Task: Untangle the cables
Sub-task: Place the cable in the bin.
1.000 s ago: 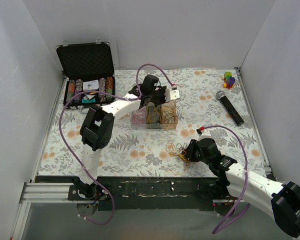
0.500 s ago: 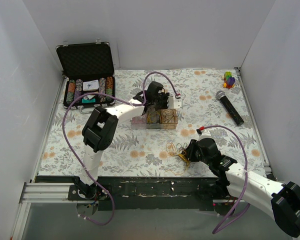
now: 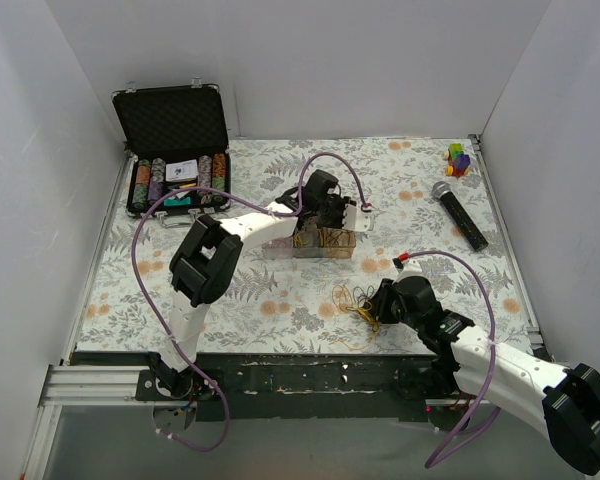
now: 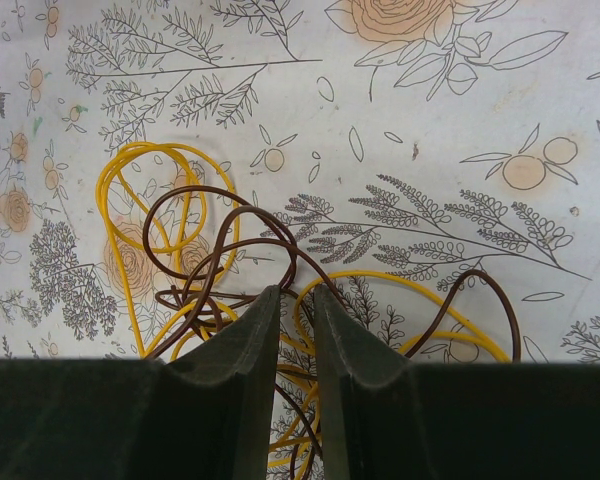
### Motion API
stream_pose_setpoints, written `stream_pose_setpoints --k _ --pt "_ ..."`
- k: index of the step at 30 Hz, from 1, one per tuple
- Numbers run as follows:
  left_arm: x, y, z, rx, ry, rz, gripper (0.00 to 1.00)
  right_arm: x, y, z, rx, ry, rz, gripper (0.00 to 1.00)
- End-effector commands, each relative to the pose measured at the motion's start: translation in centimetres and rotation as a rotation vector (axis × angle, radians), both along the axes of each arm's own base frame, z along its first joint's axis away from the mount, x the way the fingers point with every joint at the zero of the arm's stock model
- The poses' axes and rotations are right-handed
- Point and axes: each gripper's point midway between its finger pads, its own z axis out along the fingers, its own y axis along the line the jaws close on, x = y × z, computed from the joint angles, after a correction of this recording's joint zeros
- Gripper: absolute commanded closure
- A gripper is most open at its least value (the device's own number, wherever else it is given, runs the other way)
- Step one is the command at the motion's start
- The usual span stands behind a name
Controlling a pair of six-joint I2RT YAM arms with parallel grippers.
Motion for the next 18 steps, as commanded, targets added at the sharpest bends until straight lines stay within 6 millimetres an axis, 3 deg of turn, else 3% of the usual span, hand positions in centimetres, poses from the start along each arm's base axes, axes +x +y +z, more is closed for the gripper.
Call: stream_pose_setpoints --k 1,4,10,15,18 --pt "0.2 -0.1 2.0 0.000 -0.009 -0.002 0.73 -0.4 -0.9 -0.8 -0.047 0.027 -0.012 0.72" --pt "-0.2 0.5 2.6 0.005 -0.013 0.004 0.62 -0.4 -0.8 -0.6 -0.041 0.028 -0.011 0.71" --pt "-1.1 1.5 4.8 -0.007 -0.023 0.014 0.31 -0.3 -0.8 -0.5 -0.038 0.032 -0.017 0.71" --pt "-2.0 2.5 6.3 -0.010 -0.031 0.025 0.29 -0.1 -0.7 -0.2 -0.038 0.026 -0.023 0.71" --pt "-2.5 3.2 7.1 -0.014 -0.031 0.030 0.22 0.0 -0.6 -0.1 -0.039 0.029 -0.022 0.71"
